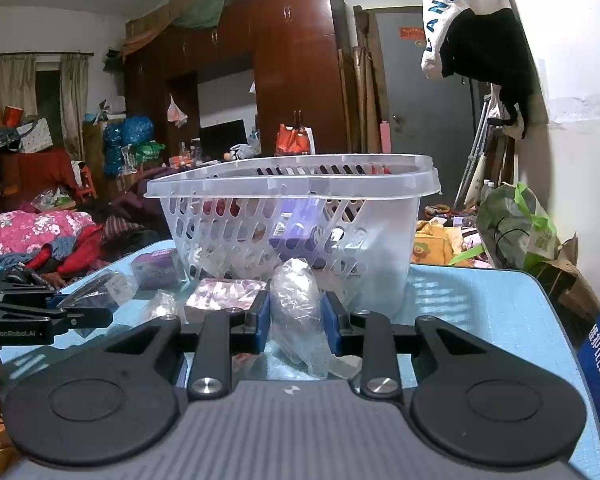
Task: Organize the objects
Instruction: 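Grasp a clear bagged item with the left gripper while the right grasps a clear bag, then lift both bags over the white basket and release them inside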
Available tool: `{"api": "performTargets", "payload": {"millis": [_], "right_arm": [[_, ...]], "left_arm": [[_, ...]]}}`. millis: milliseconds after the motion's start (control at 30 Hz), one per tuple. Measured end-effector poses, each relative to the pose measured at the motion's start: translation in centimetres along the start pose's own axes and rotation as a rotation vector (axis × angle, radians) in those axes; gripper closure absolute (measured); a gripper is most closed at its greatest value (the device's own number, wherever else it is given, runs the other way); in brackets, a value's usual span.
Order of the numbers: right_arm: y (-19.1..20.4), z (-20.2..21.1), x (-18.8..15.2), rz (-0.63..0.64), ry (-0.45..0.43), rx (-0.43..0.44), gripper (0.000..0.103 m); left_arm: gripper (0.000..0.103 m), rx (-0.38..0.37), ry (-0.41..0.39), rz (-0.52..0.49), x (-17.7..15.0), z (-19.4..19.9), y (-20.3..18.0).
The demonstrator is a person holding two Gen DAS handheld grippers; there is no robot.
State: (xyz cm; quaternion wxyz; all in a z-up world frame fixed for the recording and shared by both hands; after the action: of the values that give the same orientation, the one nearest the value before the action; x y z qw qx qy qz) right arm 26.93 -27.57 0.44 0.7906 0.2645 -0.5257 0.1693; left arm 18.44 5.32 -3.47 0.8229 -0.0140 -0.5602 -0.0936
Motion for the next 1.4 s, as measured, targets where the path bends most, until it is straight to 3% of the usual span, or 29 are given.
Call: {"api": "performTargets", "payload": {"millis": [667,800,933,1067,1167,1233,1300,1367,1400], "right_arm": [[0.7,1.6,0.2,0.015,-0.128,0.002,0.071],[2.6,3.3,1.5,0.108,-0.191,-0.037,0.071],[4.4,3.9,7.2,0.125,-0.302,-0.03,0.071],[4.0,-1.3,11.1,0.165,-0.196,-0.091,0.071],[2.8,-5.1,11.8,0.155,-0.11,-0.126,0.071],[2.2,-6.4,11.6,0.146,-0.087,-0.142,0.063],[1.7,-6.4,11.3,0.101,-0.071,-0.151,0.019],[1.5,-4.1,10.9,0.063,-0.126,-0.114,0.0],[1.6,-2.7,10.7,0.056,-0.15,-0.079,0.0]], "left_arm": [[0.065,-0.025,-0.096,0.024,0.1,1.3,0.4],[0.065,-0.063,-0.182,0.013,4.2,2.1,0.3],[0.065,-0.087,-0.181,0.034,11.2,-0.3,0.2],[0.065,-0.069,-0.114,0.047,15.6,-4.6,-0.1],[0.064,-0.043,-0.046,0.048,16.2,-8.1,-0.1],[0.055,-0.024,-0.001,0.038,16.1,-9.8,-0.1],[0.042,0.015,0.031,0.055,15.7,-10.7,0.3],[0.037,0.01,0.02,0.056,15.3,-9.9,0.6],[0.034,-0.002,-0.001,0.053,14.9,-9.0,0.6]]}}
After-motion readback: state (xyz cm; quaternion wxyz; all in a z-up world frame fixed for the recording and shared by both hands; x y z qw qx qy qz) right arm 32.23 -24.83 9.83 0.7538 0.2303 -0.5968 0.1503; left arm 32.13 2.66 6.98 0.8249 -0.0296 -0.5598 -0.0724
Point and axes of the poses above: each gripper's, at about its wrist camera, not at the fingertips, and z roughly against the way its jaws point, y to its left, x to its top, the point moved 5 cm from there along -z, roughly the way its jaws point, and after that the axes turned 10 degrees about -z, right-handed, at the moved point
